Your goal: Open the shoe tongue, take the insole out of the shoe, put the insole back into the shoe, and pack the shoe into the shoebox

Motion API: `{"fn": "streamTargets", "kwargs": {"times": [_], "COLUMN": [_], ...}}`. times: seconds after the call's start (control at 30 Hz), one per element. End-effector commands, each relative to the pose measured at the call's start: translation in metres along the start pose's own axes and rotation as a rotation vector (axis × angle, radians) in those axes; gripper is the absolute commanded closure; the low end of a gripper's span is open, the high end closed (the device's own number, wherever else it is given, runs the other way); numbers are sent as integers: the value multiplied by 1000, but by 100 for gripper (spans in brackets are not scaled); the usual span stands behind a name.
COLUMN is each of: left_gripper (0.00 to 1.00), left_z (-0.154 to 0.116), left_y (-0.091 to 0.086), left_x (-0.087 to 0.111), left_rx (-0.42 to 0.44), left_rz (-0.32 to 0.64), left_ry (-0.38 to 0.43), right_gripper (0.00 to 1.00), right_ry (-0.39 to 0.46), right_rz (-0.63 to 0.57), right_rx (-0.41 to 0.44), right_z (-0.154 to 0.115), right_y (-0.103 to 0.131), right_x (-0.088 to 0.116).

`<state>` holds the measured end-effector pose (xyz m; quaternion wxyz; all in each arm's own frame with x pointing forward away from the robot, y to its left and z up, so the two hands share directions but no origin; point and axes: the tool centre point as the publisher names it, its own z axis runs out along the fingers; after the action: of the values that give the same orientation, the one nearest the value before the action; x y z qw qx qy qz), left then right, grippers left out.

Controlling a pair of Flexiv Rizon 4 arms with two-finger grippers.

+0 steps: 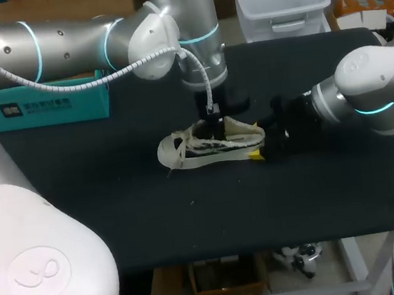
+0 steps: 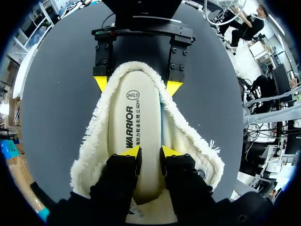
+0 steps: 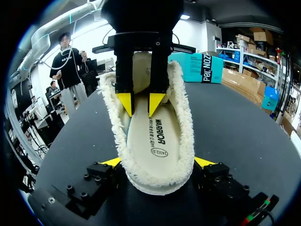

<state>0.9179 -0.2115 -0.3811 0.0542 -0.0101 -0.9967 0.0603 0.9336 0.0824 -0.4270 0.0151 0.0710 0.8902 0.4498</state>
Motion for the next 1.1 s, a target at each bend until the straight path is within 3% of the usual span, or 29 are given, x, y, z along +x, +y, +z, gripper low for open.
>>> {"fn": "streamTargets", "kwargs": {"times": [0.03, 0.23, 0.63, 0.83, 1.1], "left_gripper": [65, 63, 61, 57, 59], "left_z": [11, 22, 54, 64, 72], "left_y": [0, 2, -5, -8, -9], "left_x": [-1, 7, 9, -1, -18], "left_rx": [-5, -6, -16, -22, -33], "left_rz": [2, -3, -29, -32, -39], "left_ry": [21, 25, -156, -230, -320], "right_gripper": [100, 100, 100, 100, 100], "right_ry": [0, 0, 0, 0, 0], "right_rz": [0, 0, 0, 0, 0], "right_rx": [0, 0, 0, 0, 0], "right_z": [3, 3, 3, 3, 3], "right_y": [-2, -2, -2, -2, -2], "right_x": [2, 2, 2, 2, 2]}}
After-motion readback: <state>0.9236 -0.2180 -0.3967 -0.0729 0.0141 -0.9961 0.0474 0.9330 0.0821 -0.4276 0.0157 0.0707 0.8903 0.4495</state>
